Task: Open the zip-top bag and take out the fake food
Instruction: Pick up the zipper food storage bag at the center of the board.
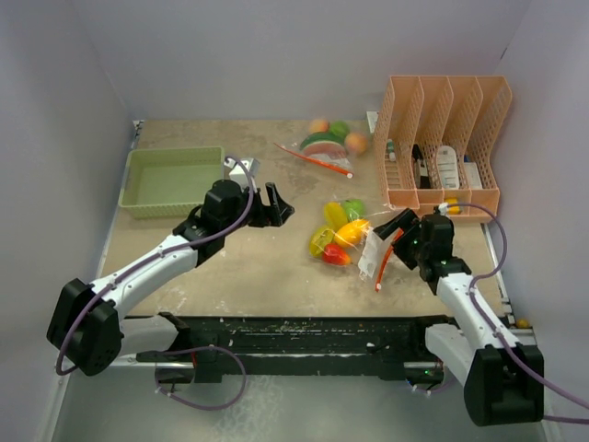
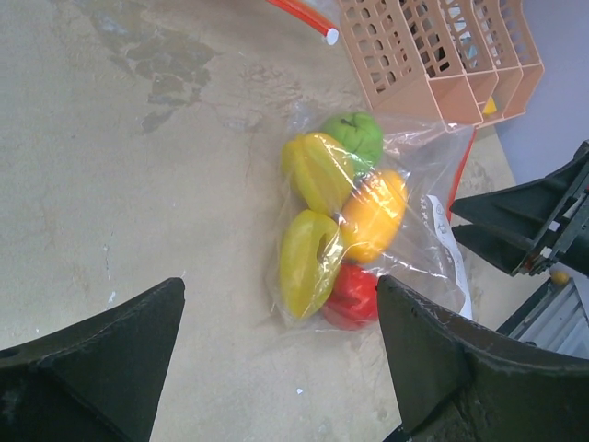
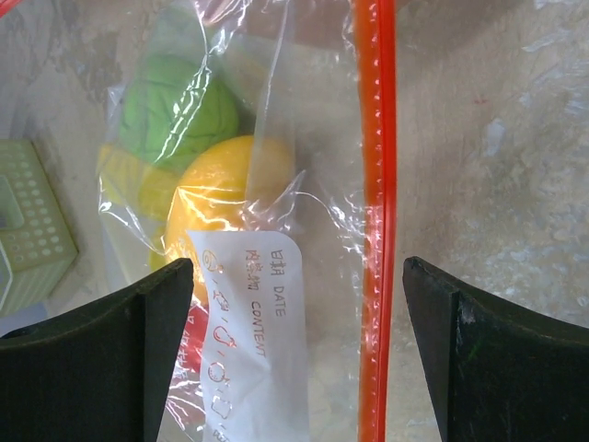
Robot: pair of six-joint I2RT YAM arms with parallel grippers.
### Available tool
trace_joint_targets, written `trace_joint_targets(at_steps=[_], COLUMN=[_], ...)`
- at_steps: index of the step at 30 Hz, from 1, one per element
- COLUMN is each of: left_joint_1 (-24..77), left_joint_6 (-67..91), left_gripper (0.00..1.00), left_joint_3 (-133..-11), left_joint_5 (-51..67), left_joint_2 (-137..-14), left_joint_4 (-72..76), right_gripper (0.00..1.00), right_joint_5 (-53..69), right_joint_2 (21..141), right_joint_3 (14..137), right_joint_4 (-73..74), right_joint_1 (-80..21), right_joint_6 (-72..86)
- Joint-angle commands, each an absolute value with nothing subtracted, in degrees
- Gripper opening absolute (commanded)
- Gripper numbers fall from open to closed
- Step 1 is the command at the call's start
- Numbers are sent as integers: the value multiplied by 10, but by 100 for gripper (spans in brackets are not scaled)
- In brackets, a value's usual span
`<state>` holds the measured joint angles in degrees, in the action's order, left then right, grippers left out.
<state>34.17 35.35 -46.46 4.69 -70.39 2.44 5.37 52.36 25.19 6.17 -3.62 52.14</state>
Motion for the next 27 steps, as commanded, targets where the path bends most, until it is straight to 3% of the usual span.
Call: trace_joint_targets(at_steps=[1, 5, 9, 19, 24, 27], left_joint_1=[344, 344, 344, 389, 469, 516], left_joint_6=[345, 344, 347, 330, 281, 240], left_gripper=[88, 88, 88, 89, 92, 98], left_joint_3=[-465, -469, -469, -479, -505, -514], left_joint_5=[40, 43, 46, 19, -43, -66], left_joint_2=[-681, -682, -686, -695, -718, -727], left_joint_4=[47, 44, 46, 63, 65, 78], right_gripper=[97, 94, 82, 19, 1, 0], right_joint_5=[103, 130, 142, 134, 164, 174], right_joint_2=[546, 598, 603, 510, 467, 449], right_joint_3=[225, 204, 197, 257, 283, 313], right_joint_4=[-73, -125, -151, -85, -77, -56], right_joint_1=[-26, -24, -23, -24, -24, -25], right_joint_6=[533, 535, 522, 466, 487, 491])
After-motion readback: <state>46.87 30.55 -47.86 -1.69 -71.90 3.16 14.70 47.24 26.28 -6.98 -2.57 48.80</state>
